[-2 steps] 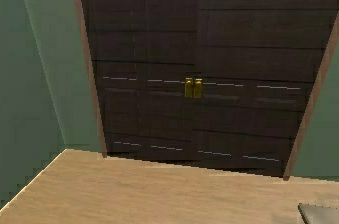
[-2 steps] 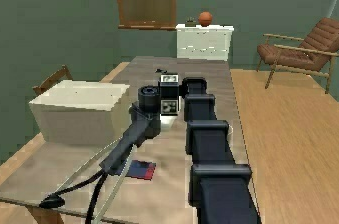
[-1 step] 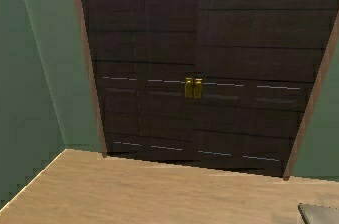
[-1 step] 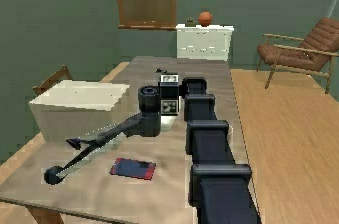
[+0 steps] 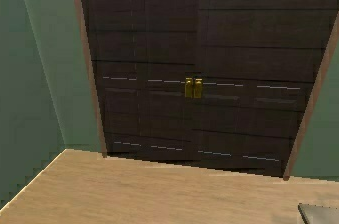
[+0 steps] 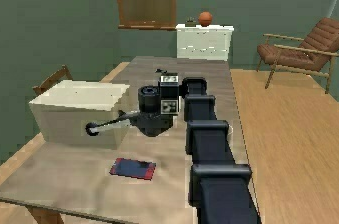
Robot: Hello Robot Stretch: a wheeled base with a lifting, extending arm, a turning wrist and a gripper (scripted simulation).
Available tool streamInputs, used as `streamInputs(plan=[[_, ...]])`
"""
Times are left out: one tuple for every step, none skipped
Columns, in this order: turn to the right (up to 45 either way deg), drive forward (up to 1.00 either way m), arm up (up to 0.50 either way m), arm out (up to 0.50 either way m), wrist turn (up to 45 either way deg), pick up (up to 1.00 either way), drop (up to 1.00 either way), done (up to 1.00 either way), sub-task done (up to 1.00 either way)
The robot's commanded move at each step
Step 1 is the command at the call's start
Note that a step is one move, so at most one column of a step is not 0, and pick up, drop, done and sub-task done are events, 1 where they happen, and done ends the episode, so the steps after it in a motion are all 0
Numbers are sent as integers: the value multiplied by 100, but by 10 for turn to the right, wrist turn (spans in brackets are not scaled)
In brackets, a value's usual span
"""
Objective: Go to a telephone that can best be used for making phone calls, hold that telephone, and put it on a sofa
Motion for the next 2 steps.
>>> streamInputs(plan=[[0, 0, 0, 0, 330, 0, 0, 0, 0], [0, 0, -30, 0, 0, 0, 0, 0, 0]])
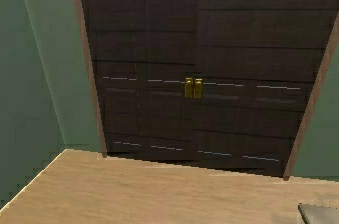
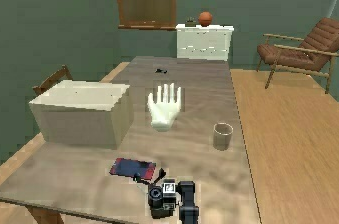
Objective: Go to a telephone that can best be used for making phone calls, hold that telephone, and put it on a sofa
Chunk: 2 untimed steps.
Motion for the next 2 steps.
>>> streamInputs(plan=[[0, 0, 0, 0, 0, 100, 0, 0, 0], [0, 0, 10, 0, 0, 0, 0, 0, 0]])
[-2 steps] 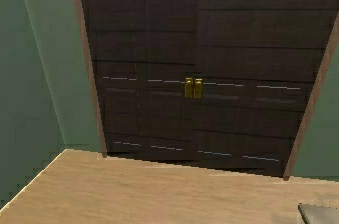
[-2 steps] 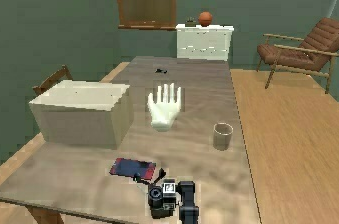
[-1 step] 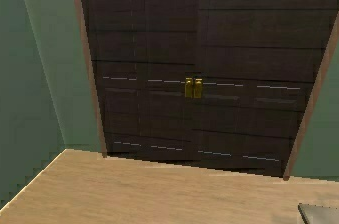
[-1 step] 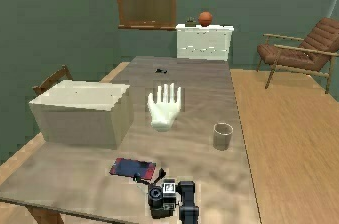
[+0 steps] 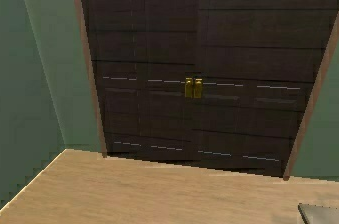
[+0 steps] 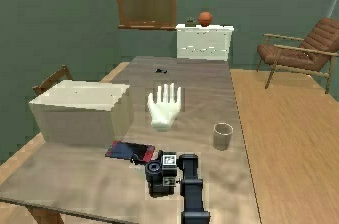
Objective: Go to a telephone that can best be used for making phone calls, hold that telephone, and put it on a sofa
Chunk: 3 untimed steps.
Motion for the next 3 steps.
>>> streamInputs(plan=[[0, 0, 22, 0, 0, 0, 0, 0, 0], [0, 0, 0, 0, -450, 0, 0, 0, 0], [0, 0, 0, 0, -450, 0, 0, 0, 0]])
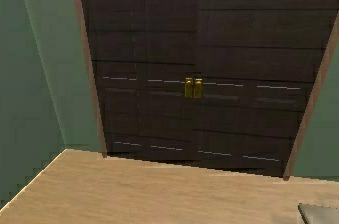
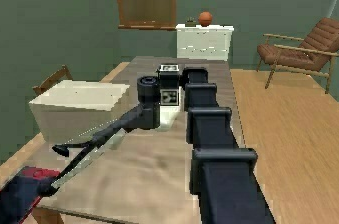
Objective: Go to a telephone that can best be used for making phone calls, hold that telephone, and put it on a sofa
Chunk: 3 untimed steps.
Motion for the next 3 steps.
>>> streamInputs(plan=[[0, 0, 0, 0, -270, 0, 0, 0, 0], [0, 0, 0, -22, 0, 0, 0, 0, 0], [-450, 0, 0, 0, 0, 0, 0, 0, 0]])
